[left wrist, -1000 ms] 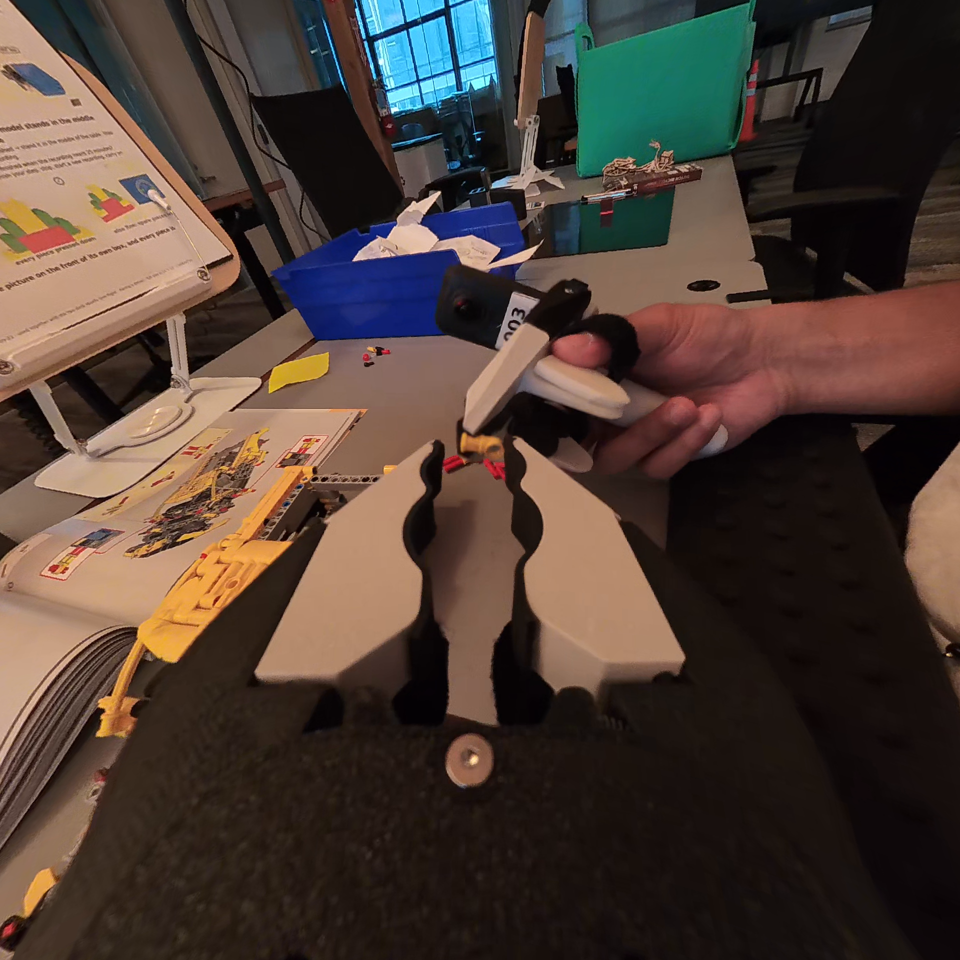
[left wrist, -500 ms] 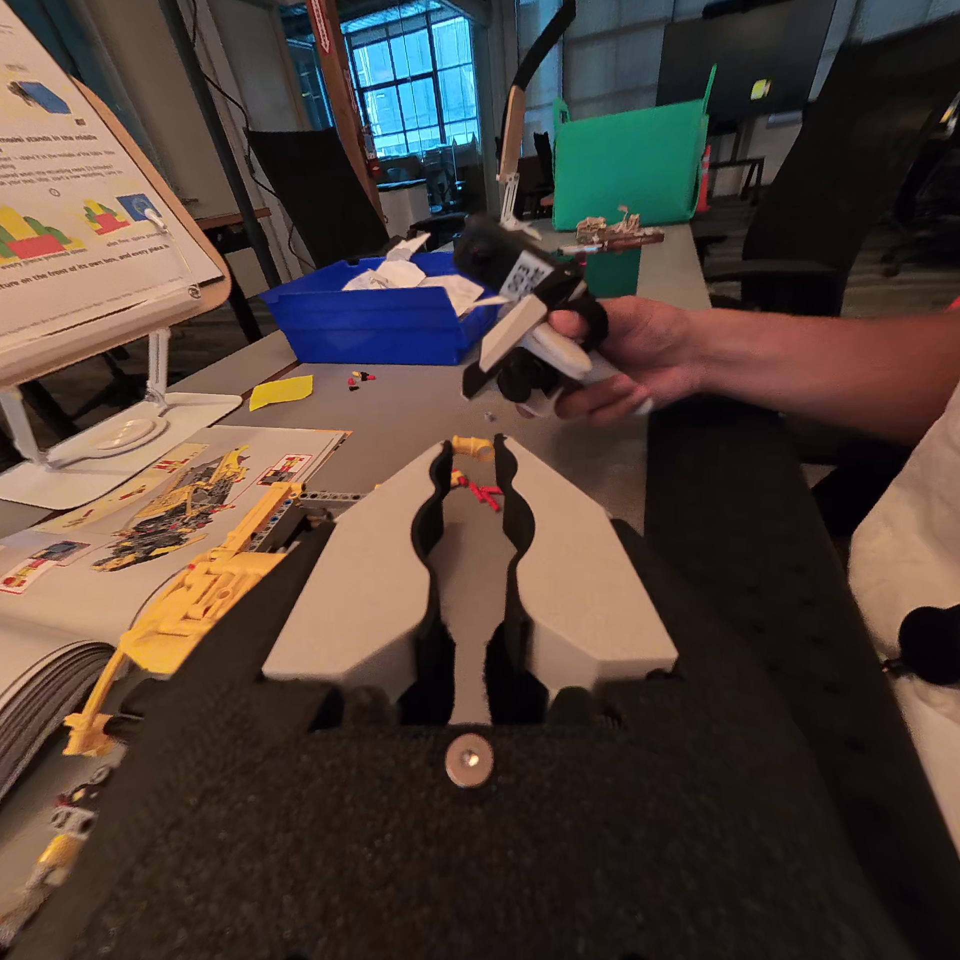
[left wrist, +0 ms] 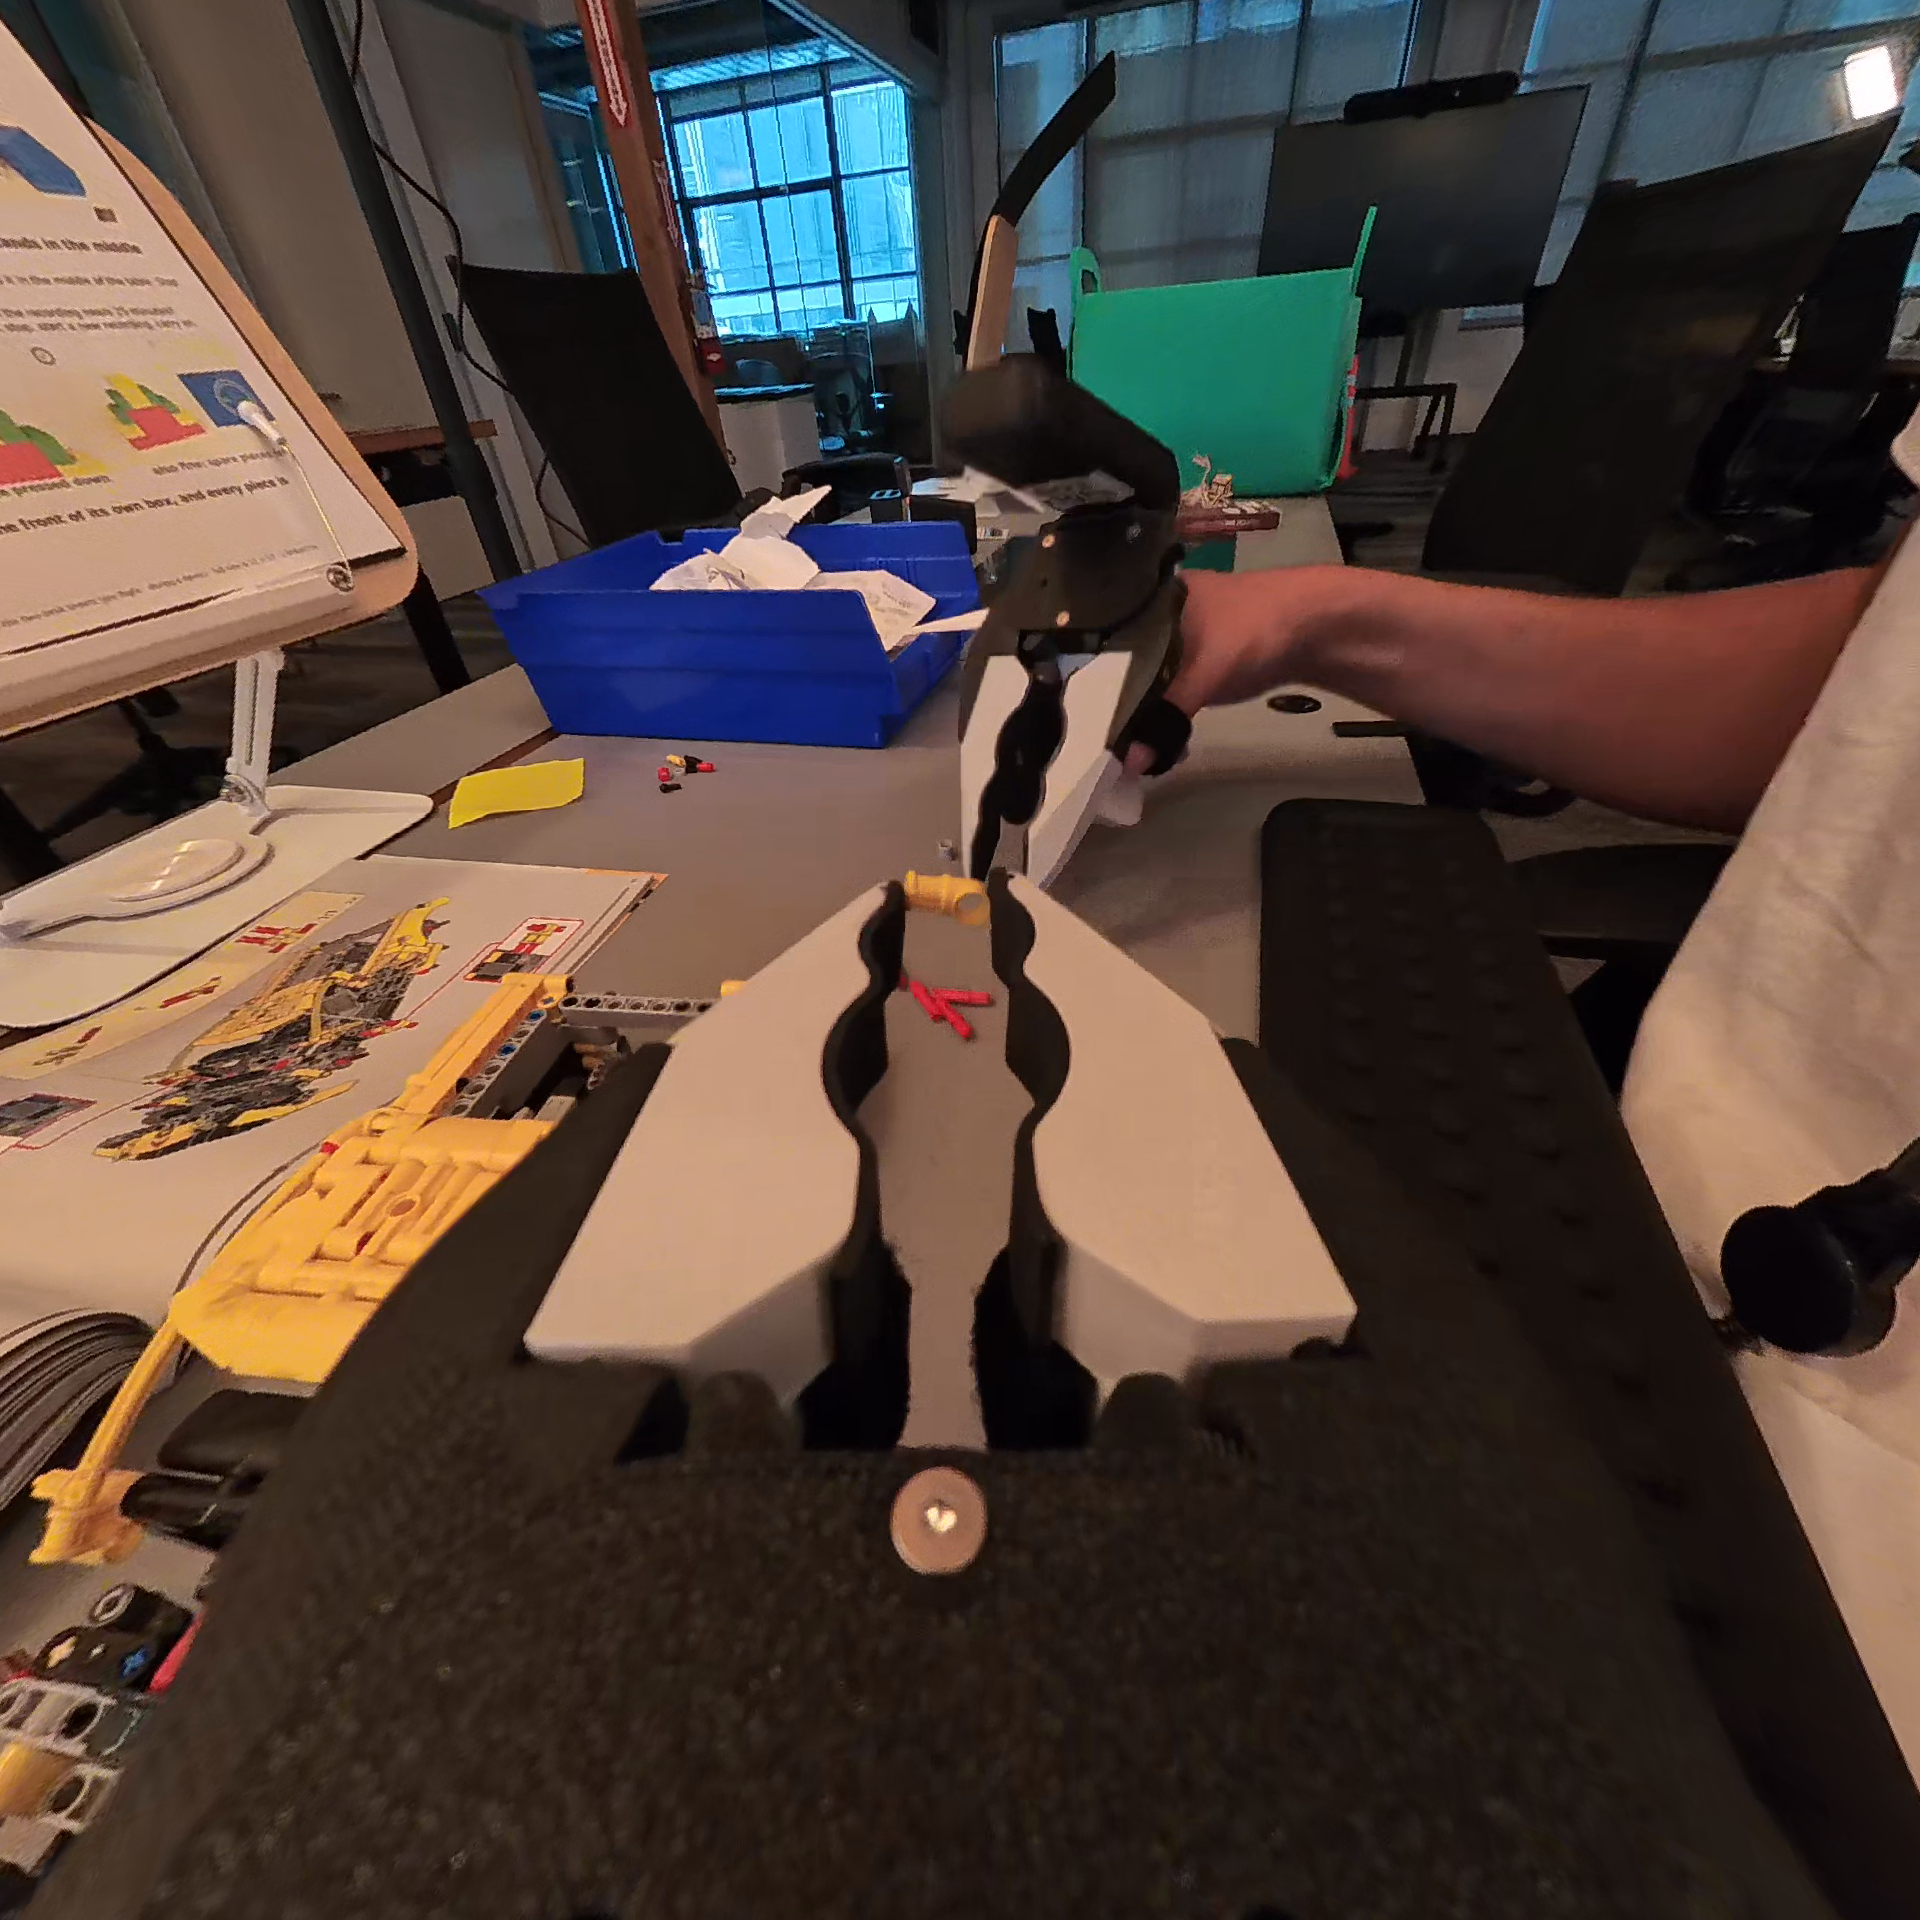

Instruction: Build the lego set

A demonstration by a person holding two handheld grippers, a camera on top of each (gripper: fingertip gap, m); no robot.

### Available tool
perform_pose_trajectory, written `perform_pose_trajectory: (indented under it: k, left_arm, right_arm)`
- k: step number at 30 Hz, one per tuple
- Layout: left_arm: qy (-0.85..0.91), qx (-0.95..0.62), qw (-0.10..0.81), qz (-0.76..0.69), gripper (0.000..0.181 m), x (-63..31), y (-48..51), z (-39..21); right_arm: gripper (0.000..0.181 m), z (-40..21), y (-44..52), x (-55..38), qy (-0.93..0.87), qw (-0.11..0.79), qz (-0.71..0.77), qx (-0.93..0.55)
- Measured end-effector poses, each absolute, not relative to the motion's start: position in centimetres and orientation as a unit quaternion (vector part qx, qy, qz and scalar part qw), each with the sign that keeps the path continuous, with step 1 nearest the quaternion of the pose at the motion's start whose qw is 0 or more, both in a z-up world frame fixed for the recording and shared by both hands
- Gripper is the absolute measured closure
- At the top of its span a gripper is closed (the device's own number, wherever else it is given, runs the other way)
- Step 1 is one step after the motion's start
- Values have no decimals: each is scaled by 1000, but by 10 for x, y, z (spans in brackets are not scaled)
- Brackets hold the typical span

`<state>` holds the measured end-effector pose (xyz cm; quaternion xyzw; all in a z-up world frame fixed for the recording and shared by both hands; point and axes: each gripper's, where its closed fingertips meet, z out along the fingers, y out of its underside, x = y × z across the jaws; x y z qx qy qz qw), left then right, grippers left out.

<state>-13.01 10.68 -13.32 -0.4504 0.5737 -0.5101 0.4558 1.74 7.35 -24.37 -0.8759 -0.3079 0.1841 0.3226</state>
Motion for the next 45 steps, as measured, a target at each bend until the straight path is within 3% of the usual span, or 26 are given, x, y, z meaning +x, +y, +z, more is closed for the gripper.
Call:
perform_pose_trajectory:
  k: [4,7,12,17,30,45]
  left_arm:
    - [578,-438,461,-510,165,-130,103,-131]
    - [591,-427,467,-500,165,-129,98,-134]
    - [617,-408,481,-470,165,-128,90,-140]
    - [639,-392,491,-444,165,-126,84,-147]
    - [645,-438,517,-352,165,-118,103,-164]
    - [621,-477,472,-405,167,-117,106,-165]
  right_arm:
    - [156,-169,91,-81,-211,414,441,-768]
    - [149,-142,93,-124,-133,363,606,-695]
    - [160,-141,95,-142,-89,296,693,-651]
    - [176,-146,93,-141,-89,293,686,-660]
    - [177,-164,112,-129,-7,320,681,-659]
    - [176,-159,120,-110,12,373,676,-636]
